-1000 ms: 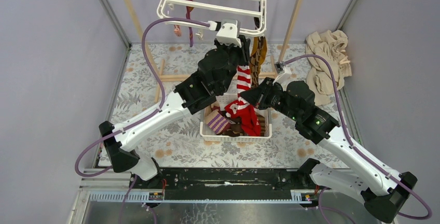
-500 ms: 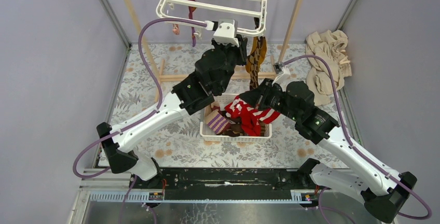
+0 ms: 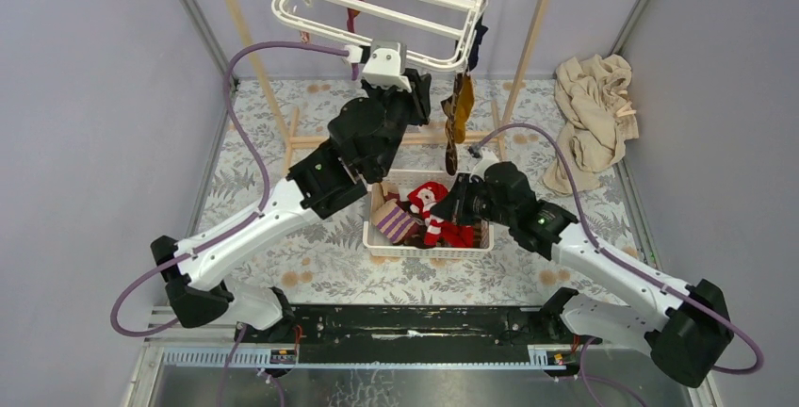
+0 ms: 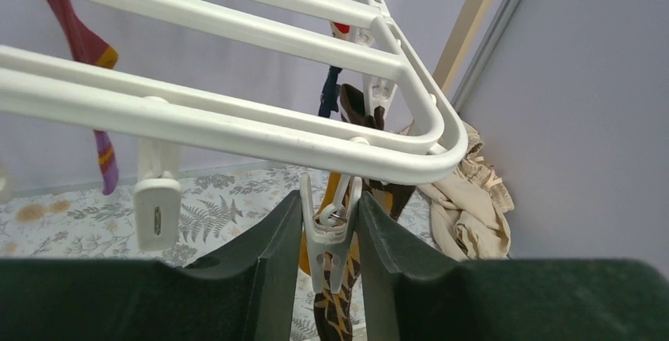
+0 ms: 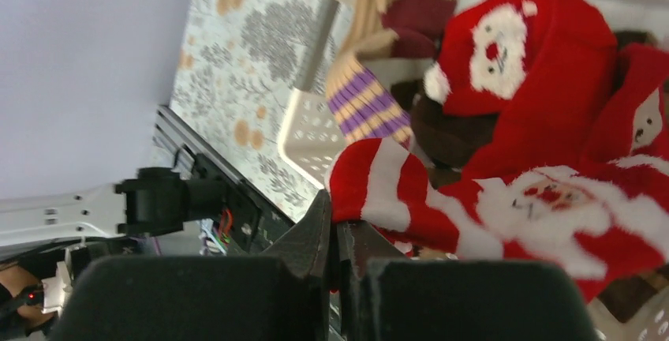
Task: Remove the socks clipped to the hanger
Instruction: Place the sock in the bin, then remove the sock from the hanger.
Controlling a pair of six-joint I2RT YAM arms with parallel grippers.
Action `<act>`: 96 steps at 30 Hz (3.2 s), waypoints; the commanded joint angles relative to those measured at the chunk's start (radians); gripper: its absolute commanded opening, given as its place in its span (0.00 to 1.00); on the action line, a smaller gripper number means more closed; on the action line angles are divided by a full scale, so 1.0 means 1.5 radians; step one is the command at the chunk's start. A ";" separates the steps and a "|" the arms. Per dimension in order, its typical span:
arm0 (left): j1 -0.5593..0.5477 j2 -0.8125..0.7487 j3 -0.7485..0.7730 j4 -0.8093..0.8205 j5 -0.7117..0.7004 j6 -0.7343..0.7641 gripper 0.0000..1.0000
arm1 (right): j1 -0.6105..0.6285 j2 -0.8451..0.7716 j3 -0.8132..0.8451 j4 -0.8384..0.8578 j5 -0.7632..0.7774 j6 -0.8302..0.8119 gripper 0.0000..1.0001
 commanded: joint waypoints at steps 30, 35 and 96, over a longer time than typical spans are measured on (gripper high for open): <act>0.002 -0.202 -0.124 -0.137 0.044 -0.112 0.67 | -0.004 -0.063 0.160 -0.176 0.183 -0.150 0.62; -0.004 -0.241 -0.170 -0.147 0.046 -0.136 0.67 | -0.005 -0.040 0.190 -0.171 0.233 -0.175 0.62; -0.036 -0.319 -0.251 -0.242 0.087 -0.197 0.99 | -0.404 0.340 0.168 0.460 -0.247 -0.238 0.32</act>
